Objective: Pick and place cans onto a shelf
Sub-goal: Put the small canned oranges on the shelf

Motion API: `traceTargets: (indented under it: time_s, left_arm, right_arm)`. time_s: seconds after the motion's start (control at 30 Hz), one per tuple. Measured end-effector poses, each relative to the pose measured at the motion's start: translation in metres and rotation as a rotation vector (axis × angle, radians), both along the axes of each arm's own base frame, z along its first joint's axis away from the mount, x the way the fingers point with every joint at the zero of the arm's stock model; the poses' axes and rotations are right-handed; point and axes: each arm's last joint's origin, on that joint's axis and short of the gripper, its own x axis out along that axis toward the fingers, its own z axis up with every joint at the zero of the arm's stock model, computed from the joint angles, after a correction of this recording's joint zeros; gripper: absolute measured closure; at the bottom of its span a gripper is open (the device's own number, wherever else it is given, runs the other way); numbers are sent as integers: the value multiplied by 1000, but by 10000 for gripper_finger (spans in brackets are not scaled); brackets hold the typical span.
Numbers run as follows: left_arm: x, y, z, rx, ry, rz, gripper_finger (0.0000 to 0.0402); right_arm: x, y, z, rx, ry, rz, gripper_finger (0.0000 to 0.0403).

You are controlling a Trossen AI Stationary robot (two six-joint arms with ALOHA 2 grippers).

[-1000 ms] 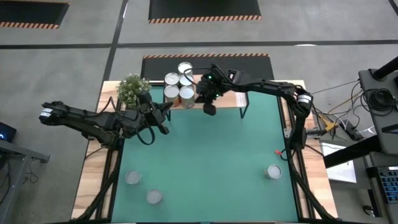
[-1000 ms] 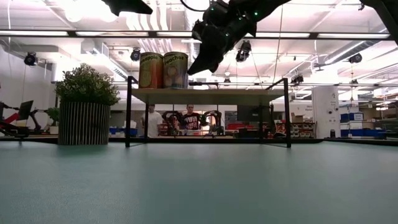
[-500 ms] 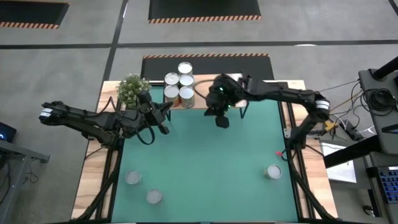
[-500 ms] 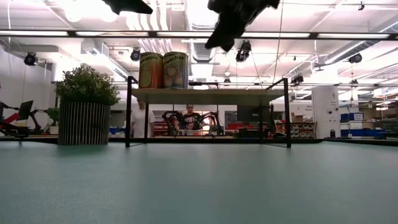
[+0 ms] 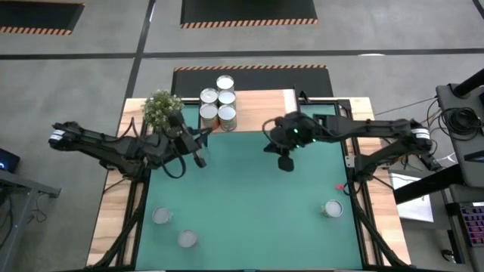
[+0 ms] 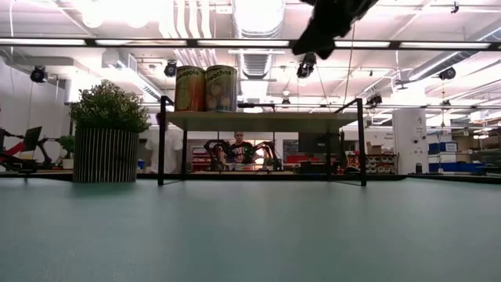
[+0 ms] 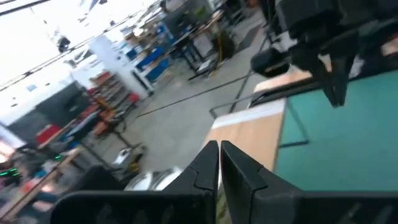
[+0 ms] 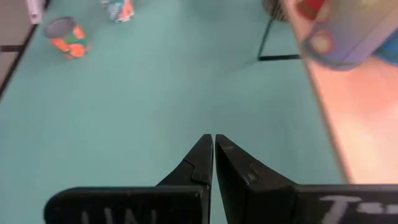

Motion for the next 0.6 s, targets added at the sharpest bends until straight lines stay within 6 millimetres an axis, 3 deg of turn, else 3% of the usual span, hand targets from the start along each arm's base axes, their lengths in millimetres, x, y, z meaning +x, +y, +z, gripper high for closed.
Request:
traceTargets:
  time_s: [0.33,0.47,0.6]
  left_arm:
    - [10,-38,9,-98,-52,-162,402]
    - [19,-55,7,-139,-51,-205,402]
    - [35,-67,20,-183,-74,-211,402]
  right_arm:
    - [-26,50,-20,-113,-61,52,394]
    - [-36,59,-25,-160,-167,115,394]
    - [-50,58,-13,-232,-298,147,394]
